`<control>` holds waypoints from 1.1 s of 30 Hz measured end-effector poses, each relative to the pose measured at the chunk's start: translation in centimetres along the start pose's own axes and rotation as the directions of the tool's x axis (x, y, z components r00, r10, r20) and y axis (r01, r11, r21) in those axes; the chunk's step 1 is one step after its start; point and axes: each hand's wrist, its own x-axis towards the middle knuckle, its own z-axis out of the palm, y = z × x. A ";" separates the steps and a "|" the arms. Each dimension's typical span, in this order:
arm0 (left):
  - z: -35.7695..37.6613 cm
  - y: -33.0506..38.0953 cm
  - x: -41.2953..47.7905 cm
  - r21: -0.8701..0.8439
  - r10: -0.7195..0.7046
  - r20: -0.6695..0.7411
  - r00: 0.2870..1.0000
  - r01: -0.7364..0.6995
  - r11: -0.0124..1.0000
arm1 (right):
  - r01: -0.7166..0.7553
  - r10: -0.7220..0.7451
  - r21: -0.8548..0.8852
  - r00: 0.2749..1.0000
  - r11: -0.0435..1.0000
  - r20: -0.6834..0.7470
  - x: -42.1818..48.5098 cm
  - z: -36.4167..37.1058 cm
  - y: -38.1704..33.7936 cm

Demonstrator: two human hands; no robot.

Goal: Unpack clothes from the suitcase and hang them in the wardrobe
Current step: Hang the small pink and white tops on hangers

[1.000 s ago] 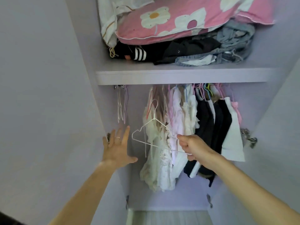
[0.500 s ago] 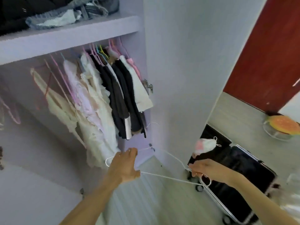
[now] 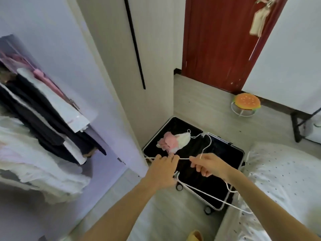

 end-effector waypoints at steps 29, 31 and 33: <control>27.0 -13.0 36.8 -0.026 -0.268 0.501 0.823 0.324 0.946 | -0.123 0.021 -0.127 0.793 0.984 -0.609 38.5 -10.1 19.6; 31.6 -15.0 39.3 0.000 -0.283 0.530 0.799 0.334 0.943 | -0.124 -0.066 -0.250 0.769 0.960 -0.636 43.4 -10.0 22.5; 37.8 -16.7 41.2 0.035 -0.285 0.564 0.775 0.322 0.946 | -0.170 -0.099 -0.368 0.787 0.914 -0.609 49.0 -8.8 27.0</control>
